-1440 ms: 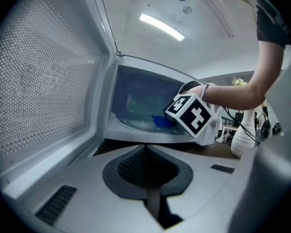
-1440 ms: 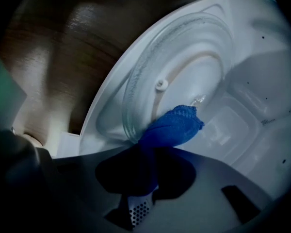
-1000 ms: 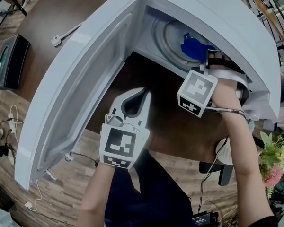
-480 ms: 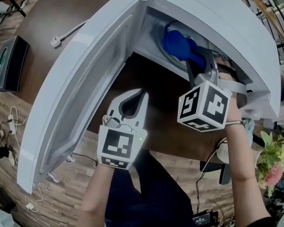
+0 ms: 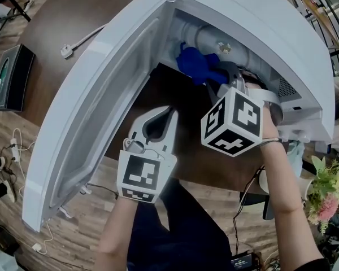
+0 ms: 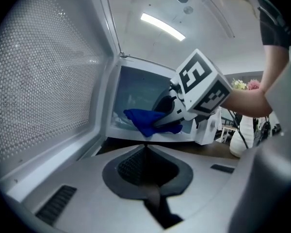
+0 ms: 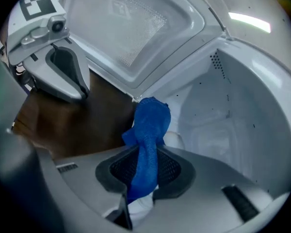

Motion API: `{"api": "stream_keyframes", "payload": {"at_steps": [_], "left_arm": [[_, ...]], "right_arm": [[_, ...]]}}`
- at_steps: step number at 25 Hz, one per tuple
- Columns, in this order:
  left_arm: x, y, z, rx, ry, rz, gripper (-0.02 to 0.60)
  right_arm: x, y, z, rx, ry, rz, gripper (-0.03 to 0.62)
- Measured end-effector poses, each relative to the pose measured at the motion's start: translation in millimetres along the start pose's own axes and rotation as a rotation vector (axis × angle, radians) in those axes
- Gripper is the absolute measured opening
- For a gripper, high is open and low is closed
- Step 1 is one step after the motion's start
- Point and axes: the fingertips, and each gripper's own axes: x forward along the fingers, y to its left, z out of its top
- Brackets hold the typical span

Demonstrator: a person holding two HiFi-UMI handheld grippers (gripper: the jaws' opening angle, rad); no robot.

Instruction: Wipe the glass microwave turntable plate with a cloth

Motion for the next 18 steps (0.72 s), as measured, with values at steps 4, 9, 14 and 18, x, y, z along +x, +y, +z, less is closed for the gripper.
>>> {"api": "stream_keyframes", "payload": {"at_steps": [4,9,14,18], "left_arm": [[0.4,-1.2,-1.4,0.001,0.003,-0.002,0.014],[2.3,-3.6,-2.3,-0.002,0.004,-0.006,0.014],[4.6,-7.2,-2.3,0.001,0.005,-0.014,0.014],[5.0,-7.7,-2.4,0.005,0.007,-0.016,0.014]], "right_arm": [[3.9,0.3,-10.6,0.016,0.031,0.022,0.069],[2.4,1.8,-25.6,0.008,0.079,0.053,0.069],[1.9,1.1,-39.8,-0.015,0.126,0.056,0.069],[2.5,-1.7,-59.7,-0.075,0.227,0.034,0.069]]}}
